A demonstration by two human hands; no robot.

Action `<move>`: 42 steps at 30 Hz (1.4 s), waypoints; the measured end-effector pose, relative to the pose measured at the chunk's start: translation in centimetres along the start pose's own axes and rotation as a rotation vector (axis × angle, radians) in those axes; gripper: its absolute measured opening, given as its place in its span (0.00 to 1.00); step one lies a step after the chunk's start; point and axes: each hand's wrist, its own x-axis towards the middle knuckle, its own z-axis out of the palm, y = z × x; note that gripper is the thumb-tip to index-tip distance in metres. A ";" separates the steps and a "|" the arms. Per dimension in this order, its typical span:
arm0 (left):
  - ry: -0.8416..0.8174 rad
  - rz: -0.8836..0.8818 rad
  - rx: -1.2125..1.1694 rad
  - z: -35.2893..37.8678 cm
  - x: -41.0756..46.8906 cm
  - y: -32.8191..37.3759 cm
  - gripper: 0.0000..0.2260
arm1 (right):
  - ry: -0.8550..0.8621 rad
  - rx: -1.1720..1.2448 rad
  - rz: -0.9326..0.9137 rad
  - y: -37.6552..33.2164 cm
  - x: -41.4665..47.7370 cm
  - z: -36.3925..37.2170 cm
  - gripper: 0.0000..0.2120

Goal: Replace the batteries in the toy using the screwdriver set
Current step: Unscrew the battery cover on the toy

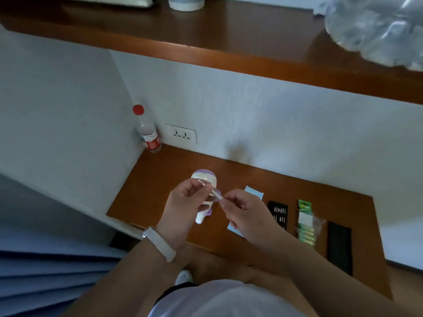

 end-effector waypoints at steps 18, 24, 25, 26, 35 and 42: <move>-0.153 -0.200 0.297 -9.7 8.9 -9.4 0.18 | 0.386 0.219 0.260 1.4 4.0 8.0 0.07; -0.273 -0.339 0.084 -8.2 11.2 -11.3 0.26 | 0.330 0.223 0.253 2.6 6.5 8.3 0.06; -0.288 -0.351 0.056 -7.9 11.4 -11.4 0.25 | 0.315 0.213 0.255 2.8 6.8 8.2 0.07; -0.301 -0.370 0.029 -7.7 11.6 -11.6 0.24 | 0.309 0.202 0.255 3.1 7.1 8.2 0.07; -0.371 -0.408 -0.166 -6.8 12.7 -13.0 0.20 | 0.245 0.227 0.213 4.2 8.3 8.0 0.08; -0.400 -0.365 -0.189 -5.9 12.3 -13.3 0.24 | 0.232 0.275 0.245 4.4 8.3 7.5 0.08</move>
